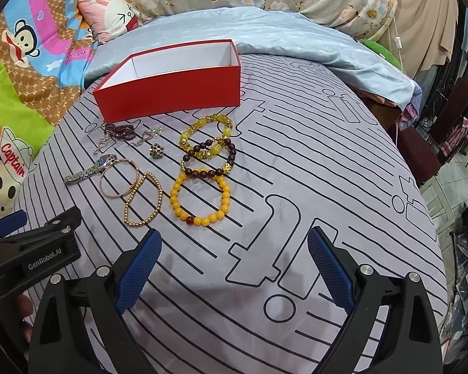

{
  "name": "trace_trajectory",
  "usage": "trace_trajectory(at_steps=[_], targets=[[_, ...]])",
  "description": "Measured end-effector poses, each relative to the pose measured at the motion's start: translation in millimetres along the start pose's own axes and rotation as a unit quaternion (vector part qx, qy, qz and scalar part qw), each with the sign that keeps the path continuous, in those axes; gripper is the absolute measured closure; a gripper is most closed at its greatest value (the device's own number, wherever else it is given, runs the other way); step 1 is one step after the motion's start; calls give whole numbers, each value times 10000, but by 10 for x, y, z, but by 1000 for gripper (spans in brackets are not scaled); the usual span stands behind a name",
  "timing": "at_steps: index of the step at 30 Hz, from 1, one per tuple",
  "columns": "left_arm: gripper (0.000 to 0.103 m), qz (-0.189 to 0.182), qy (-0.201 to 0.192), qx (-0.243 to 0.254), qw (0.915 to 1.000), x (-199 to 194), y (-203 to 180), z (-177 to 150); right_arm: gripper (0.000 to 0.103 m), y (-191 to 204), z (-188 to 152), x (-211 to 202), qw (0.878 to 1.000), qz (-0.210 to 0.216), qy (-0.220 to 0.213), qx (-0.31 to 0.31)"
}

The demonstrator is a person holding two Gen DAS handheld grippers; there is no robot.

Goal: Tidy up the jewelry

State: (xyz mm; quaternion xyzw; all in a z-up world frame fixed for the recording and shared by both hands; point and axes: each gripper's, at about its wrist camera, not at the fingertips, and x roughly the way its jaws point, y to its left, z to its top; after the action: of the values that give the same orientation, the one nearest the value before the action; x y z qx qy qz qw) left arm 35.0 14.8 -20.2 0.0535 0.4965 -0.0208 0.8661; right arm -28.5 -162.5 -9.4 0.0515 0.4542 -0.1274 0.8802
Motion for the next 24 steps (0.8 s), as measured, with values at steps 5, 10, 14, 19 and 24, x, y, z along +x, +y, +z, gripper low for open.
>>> trace_trajectory(at_steps=[5, 10, 14, 19, 24], targets=[[9, 6, 73, -50, 10000, 116, 41, 64, 10, -22, 34, 79, 10000, 15, 64, 14], [9, 19, 95, -55, 9999, 196, 35, 125, 10, -46, 101, 161, 9999, 56, 86, 47], [9, 1, 64, -50, 10000, 230, 26, 186, 10, -84, 212, 224, 9999, 68, 18, 85], [9, -26, 59, -114, 9999, 281, 45, 259, 11, -128, 392, 356, 9998, 27, -47, 175], [9, -7, 71, -130, 9999, 323, 63, 292, 18, -123, 544, 542, 9997, 82, 21, 228]])
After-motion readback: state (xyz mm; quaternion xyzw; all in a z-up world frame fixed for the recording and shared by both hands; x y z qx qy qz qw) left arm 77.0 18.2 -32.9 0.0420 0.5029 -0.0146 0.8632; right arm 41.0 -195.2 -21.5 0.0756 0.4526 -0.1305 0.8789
